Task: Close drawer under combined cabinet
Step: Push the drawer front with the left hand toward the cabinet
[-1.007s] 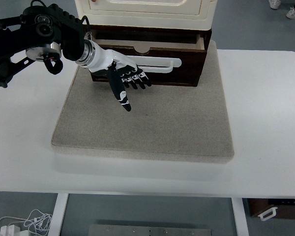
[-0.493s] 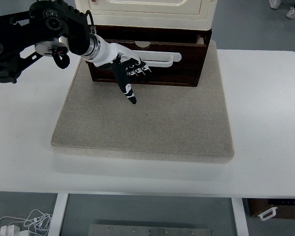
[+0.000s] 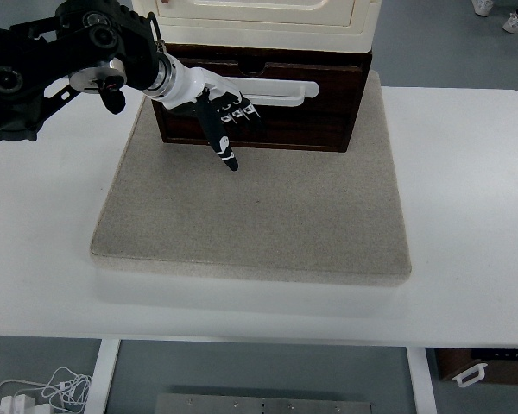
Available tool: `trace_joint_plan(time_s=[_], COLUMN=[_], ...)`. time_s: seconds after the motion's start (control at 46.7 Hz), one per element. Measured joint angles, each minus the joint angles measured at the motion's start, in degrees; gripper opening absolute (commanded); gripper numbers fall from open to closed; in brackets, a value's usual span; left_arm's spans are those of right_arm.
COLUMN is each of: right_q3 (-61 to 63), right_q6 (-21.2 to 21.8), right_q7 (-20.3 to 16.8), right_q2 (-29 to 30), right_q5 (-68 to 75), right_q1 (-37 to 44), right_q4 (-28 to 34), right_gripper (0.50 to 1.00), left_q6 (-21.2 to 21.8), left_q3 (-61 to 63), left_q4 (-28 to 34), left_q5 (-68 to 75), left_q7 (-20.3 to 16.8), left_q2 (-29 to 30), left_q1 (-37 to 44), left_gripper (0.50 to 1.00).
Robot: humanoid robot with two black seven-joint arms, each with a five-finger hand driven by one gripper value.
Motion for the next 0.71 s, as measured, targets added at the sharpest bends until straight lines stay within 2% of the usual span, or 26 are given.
trace_joint_plan(time_s=[0.707], right_q3=[0.00], right_q6=[0.00], right_q7=[0.01], right_q2=[0.00], right_q5=[0.00], right_q1=[0.00], right_q4=[0.00], right_gripper=[0.952], left_q6=[0.96], left_q3=[-0.17], left_q4=[2.22], left_q5=[0.06], left_q7=[-0.35], left_q2=[0.08], left_q1=[0.10], left_gripper=[0.988])
